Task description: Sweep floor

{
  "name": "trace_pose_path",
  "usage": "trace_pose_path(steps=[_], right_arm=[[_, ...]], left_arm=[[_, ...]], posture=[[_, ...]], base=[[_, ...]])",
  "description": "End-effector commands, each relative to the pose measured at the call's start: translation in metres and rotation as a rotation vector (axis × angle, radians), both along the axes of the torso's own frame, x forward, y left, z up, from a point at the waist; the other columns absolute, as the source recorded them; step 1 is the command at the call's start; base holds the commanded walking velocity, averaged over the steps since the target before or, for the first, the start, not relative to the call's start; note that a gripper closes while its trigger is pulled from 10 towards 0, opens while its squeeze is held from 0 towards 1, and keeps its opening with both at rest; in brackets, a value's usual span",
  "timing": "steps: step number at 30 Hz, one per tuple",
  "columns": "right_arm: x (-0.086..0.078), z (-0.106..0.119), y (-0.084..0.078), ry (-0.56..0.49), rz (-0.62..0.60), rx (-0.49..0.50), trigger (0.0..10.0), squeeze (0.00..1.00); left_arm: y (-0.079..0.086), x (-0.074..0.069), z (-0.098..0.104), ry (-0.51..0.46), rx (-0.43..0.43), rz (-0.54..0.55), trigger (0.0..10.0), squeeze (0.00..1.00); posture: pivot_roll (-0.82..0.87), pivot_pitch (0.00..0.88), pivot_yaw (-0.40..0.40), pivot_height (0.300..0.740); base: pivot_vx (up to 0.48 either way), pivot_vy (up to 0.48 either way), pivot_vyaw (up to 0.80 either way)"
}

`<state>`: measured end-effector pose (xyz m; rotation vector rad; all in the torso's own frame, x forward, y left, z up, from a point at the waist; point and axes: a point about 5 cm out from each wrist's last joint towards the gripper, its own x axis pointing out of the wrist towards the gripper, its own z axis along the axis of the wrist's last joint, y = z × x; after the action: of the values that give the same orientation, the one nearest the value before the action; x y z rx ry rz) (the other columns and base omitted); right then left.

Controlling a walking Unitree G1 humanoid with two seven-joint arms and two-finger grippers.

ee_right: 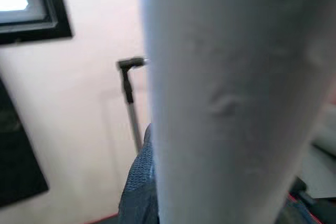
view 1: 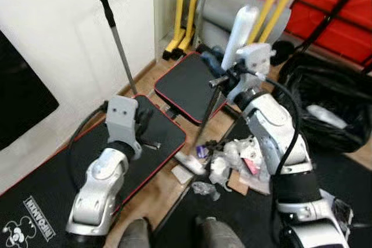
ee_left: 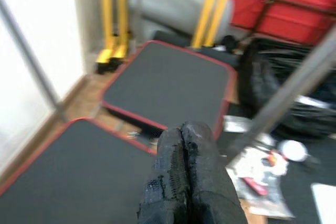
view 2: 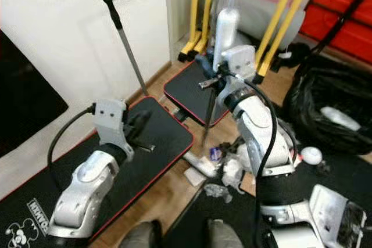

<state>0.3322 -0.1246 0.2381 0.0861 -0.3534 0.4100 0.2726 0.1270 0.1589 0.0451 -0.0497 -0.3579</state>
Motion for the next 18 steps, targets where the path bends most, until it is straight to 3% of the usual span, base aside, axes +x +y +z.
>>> trace_pose_path(steps=[1,18], right_arm=[[0.003,0.004,-0.008,-0.017,-0.044,0.004,10.0,0.0],[0.026,0.017,-0.013,-0.043,-0.128,0.027,10.0,0.0]], left_arm=[[0.0,-0.003,-0.004,0.021,-0.003,-0.006,10.0,0.0],[0.0,-0.009,-0.001,0.021,0.0,-0.006,10.0,0.0]], posture=[[-0.07,0.218,-0.168,0.74],[-0.06,0.246,-0.169,0.74]], base=[[0.0,0.0,0.0],[0.0,0.0,0.0]])
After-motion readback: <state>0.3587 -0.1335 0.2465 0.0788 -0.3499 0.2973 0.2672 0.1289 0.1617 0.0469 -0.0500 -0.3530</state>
